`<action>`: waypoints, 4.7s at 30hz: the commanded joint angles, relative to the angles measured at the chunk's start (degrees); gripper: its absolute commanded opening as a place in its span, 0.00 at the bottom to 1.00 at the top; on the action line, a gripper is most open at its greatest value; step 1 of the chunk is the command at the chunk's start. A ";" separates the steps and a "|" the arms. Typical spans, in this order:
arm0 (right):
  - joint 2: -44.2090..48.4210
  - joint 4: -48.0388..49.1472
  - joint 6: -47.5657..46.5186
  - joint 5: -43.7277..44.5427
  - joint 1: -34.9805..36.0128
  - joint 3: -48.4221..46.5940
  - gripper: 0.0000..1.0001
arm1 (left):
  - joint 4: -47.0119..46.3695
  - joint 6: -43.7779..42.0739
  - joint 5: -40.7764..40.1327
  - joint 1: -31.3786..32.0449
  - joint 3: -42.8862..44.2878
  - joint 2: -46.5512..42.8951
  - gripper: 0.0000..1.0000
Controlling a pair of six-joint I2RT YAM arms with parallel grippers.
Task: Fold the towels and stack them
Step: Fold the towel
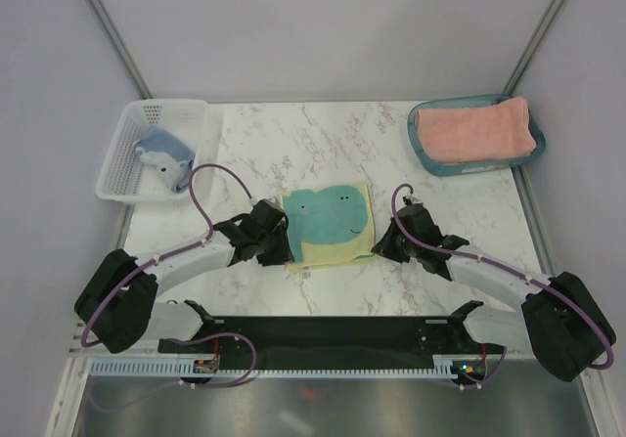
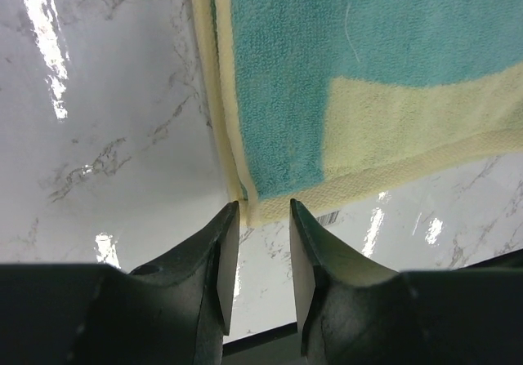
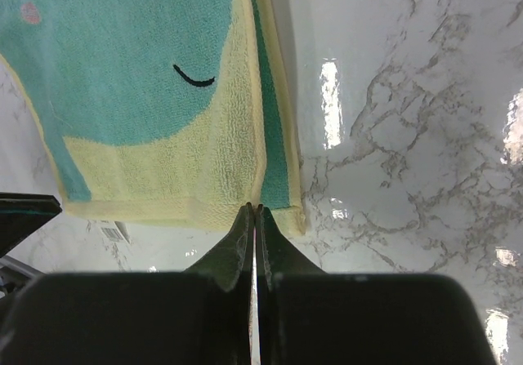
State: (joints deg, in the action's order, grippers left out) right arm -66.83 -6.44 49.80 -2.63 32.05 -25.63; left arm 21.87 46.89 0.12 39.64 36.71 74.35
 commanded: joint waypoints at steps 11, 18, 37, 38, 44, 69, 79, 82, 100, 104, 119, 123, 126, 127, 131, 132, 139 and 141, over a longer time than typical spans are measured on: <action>-0.85 1.69 0.30 0.79 0.47 -0.74 0.00 | -2.71 -0.49 -0.74 0.26 0.38 2.21 0.33; -0.94 2.22 0.47 0.79 0.56 -0.39 0.00 | -3.15 -0.31 -0.38 0.26 0.64 4.23 0.31; -0.58 -0.07 -1.37 1.31 0.64 -3.46 0.00 | 0.80 -1.63 -0.38 0.26 3.63 2.47 0.02; -0.67 -0.85 -1.55 1.32 0.47 -4.42 0.00 | 1.24 -1.72 -0.38 0.26 4.07 2.30 0.02; -0.23 -7.16 -3.65 -0.61 0.64 -8.73 0.00 | 6.78 -2.69 1.10 0.26 8.29 -2.70 0.02; 4.16 0.90 -1.46 -1.76 0.64 8.93 0.00 | -0.16 -1.72 2.08 0.35 -7.62 -0.78 0.02; 6.89 -3.93 -3.57 -0.35 0.64 8.75 0.00 | 4.23 -3.65 1.29 0.35 -5.86 -1.66 0.02; 7.93 -4.02 -4.45 -1.49 0.73 8.40 0.00 | 4.85 -3.83 1.64 0.27 -5.42 -2.19 0.02; 13.39 -13.87 -10.16 -1.59 0.64 -2.65 0.42 | 18.73 -6.90 -2.12 0.35 8.45 -5.79 0.56; 6.12 -9.66 -16.64 0.79 0.29 -11.00 0.38 | 16.99 -9.70 -7.40 -0.17 19.24 -2.20 0.55; -31.16 -0.42 -28.01 -9.23 -6.83 -35.72 0.32 | -0.59 -17.01 6.64 -13.00 28.77 23.29 0.48; -31.87 2.13 -26.34 -6.95 -7.00 -33.18 0.32 | -2.09 -17.89 7.53 -13.88 29.38 28.74 0.47; -32.58 3.45 -24.23 -5.46 -7.27 -31.07 0.31 | -2.53 -19.20 7.88 -14.06 31.14 31.72 0.47; -32.40 4.32 -23.88 -5.45 -7.36 -29.84 0.31 | -2.53 -20.08 7.96 -14.15 32.36 32.35 0.47; -30.38 5.30 -22.20 -6.06 -7.36 -27.81 0.31 | -2.18 -22.89 9.19 -14.76 35.27 34.64 0.48; -29.77 5.29 -22.29 -6.68 -7.36 -27.81 0.31 | -2.01 -23.33 9.46 -15.03 35.62 34.46 0.48; -25.20 -4.53 -28.08 -10.38 -10.34 -34.92 0.41 | 5.44 -30.54 12.28 -16.43 39.13 30.69 0.54; -24.84 -8.39 -28.27 -7.75 -10.61 -36.59 0.41 | 8.26 -29.06 8.95 -16.43 38.97 29.54 0.54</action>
State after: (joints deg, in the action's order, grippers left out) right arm -94.43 -9.78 23.97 -11.46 22.41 -57.93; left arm 24.56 21.45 10.59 23.42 73.45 107.96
